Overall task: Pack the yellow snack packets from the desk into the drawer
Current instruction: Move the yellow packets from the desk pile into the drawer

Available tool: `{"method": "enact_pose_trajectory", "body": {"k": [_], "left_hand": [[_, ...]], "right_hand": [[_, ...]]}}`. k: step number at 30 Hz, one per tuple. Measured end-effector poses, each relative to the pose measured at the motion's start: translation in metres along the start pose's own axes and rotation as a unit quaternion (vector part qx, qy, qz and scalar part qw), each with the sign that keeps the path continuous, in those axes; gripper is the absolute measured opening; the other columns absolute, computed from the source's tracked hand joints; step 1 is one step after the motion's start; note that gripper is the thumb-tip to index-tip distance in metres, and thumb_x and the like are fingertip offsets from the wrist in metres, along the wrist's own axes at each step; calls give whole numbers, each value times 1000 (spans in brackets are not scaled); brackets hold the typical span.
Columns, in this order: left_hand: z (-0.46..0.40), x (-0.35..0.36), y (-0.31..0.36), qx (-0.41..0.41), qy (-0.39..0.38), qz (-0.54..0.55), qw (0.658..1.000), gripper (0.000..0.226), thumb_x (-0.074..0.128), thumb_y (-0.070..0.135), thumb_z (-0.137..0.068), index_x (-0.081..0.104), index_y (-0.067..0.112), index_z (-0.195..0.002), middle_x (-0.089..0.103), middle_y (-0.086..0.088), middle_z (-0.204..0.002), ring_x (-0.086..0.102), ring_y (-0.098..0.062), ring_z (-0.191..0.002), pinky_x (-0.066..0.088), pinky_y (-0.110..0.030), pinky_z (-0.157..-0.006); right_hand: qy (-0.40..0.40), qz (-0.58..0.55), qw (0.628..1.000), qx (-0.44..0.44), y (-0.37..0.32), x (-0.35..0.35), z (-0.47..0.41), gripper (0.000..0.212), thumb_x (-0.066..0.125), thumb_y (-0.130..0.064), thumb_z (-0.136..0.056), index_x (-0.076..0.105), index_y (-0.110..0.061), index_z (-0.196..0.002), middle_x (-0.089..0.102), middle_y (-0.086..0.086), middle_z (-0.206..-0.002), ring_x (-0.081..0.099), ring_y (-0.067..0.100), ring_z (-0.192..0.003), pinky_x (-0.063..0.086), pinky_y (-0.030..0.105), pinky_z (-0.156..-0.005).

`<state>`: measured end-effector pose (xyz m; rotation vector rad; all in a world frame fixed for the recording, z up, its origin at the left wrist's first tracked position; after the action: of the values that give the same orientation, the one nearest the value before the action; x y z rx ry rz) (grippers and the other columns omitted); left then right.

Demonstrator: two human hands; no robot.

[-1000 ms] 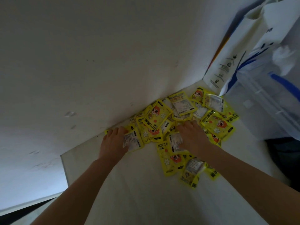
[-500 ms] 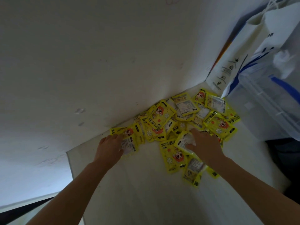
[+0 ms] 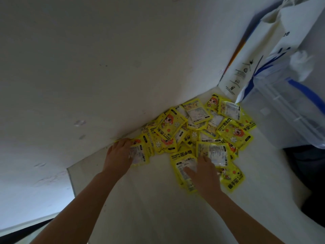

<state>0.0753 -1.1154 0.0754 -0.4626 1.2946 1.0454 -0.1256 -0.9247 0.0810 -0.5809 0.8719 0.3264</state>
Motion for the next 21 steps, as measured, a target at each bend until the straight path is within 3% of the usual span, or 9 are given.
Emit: {"method": "enact_pose_trajectory", "body": {"k": [4, 8, 16, 21], "left_hand": [[0, 3, -1, 9, 10, 0, 1000, 54, 70, 8, -74, 58, 17, -126, 55, -6, -124, 51, -31, -114, 43, -42, -96], [1, 4, 2, 6, 16, -5, 1000, 51, 72, 6, -73, 59, 10, -122, 53, -10, -121, 54, -34, -105, 50, -45, -86], [3, 6, 10, -15, -1, -41, 999, 58, 69, 19, -79, 49, 20, -134, 52, -3, -131, 46, -30, -120, 47, -44, -90], [9, 8, 15, -25, 0, -32, 999, 61, 70, 27, -80, 44, 23, -136, 49, 0, -136, 43, -28, -123, 44, -44, -92]], "right_hand": [[38, 71, 997, 1, 1, 0, 2, 62, 53, -55, -87, 45, -11, -131, 48, 14, -126, 42, 32, -115, 39, 38, -95], [43, 72, 996, 2, -1, 0, 2, 58, 55, -56, -85, 50, -13, -124, 55, 12, -121, 45, 33, -113, 38, 40, -94], [44, 43, 998, -16, -17, 0, -2, 50, 59, -41, -88, 43, -16, -127, 47, 11, -130, 42, 31, -118, 39, 39, -94], [58, 9, 998, -23, -21, 4, -4, 68, 68, -39, -81, 31, -17, -134, 47, 12, -128, 46, 32, -116, 43, 38, -92]]}}
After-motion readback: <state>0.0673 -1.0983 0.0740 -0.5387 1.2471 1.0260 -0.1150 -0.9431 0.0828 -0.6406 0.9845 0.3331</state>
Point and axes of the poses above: each hand's wrist, its own z-axis away from the middle knuckle, its own x-axis out of the palm, y = z × x, the point moved 1 cm from there along -z, towards the middle knuckle
